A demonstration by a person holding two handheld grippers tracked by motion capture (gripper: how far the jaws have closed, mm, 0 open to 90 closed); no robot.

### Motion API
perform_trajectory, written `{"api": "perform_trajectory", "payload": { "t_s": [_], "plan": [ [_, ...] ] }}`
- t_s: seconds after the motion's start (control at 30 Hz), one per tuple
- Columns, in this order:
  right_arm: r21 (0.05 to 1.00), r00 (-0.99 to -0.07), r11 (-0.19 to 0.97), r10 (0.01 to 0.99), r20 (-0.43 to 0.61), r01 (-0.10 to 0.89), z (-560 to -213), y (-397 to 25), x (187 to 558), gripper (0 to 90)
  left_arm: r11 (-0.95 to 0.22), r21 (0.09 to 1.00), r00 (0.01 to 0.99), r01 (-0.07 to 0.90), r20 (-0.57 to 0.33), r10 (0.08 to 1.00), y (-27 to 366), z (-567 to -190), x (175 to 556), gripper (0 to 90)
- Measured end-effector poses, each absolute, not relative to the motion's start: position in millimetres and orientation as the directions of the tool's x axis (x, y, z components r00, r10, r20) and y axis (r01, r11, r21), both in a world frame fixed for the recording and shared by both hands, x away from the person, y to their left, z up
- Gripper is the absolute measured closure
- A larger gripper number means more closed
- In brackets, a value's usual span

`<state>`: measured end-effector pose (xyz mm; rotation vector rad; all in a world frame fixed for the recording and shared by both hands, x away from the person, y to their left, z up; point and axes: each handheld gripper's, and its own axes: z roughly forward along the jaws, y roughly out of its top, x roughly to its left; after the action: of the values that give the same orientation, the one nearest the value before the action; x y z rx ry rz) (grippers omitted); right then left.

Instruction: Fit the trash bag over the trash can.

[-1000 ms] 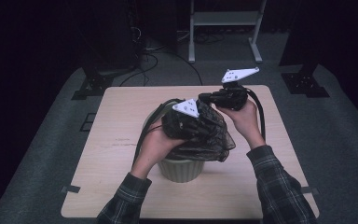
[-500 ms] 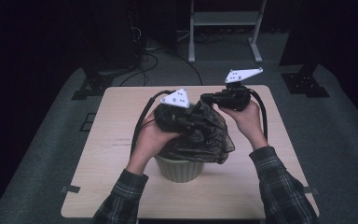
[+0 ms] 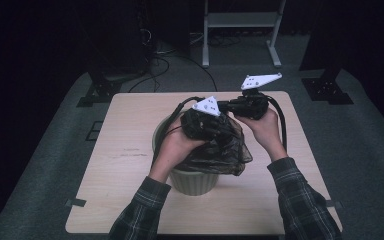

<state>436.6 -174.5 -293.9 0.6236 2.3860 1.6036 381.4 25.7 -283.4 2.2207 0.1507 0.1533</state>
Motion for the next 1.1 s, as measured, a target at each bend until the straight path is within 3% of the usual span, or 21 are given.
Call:
{"api": "perform_trajectory", "payload": {
  "t_s": [0.3, 0.37, 0.43, 0.5, 0.6, 0.87, 1.1],
  "plan": [
    [0.919, -0.889, 0.32, 0.453, 0.065, 0.23, -294.4, -177.1, 435.1, 87.7, -0.559, 0.824, 0.978, 0.09, 0.032, 0.206, 42.9, -279.3, 380.4, 90.0],
    [0.918, -0.886, 0.316, 0.457, 0.075, 0.24, -295.6, -180.0, 435.7, 75.9, -0.549, 0.829, 0.979, 0.102, 0.014, 0.203, 48.0, -279.8, 379.9, 90.0],
    [0.914, -0.886, 0.318, 0.457, 0.085, 0.252, -296.3, -183.6, 434.7, 73.0, -0.549, 0.83, 0.978, 0.098, 0.022, 0.207, 52.4, -281.6, 377.0, 90.0],
    [0.917, -0.881, 0.312, 0.466, 0.082, 0.25, -295.8, -189.0, 430.8, 61.7, -0.553, 0.827, 0.975, 0.097, 0.033, 0.22, 57.4, -283.8, 374.4, 89.5],
    [0.915, -0.875, 0.31, 0.477, 0.085, 0.259, -292.4, -199.0, 424.7, 52.7, -0.565, 0.819, 0.971, 0.101, 0.042, 0.235, 63.8, -286.4, 372.8, 85.8],
    [0.921, -0.874, 0.289, 0.477, 0.096, 0.26, -278.5, -232.0, 391.7, 48.4, -0.564, 0.818, 0.961, 0.116, 0.051, 0.272, 73.3, -287.4, 372.8, 81.2],
    [0.915, -0.883, 0.267, 0.44, 0.164, 0.303, -282.0, -246.6, 362.4, 43.6, -0.55, 0.828, 0.952, 0.106, 0.075, 0.296, 79.4, -282.2, 366.3, 69.2]
  ]
}}
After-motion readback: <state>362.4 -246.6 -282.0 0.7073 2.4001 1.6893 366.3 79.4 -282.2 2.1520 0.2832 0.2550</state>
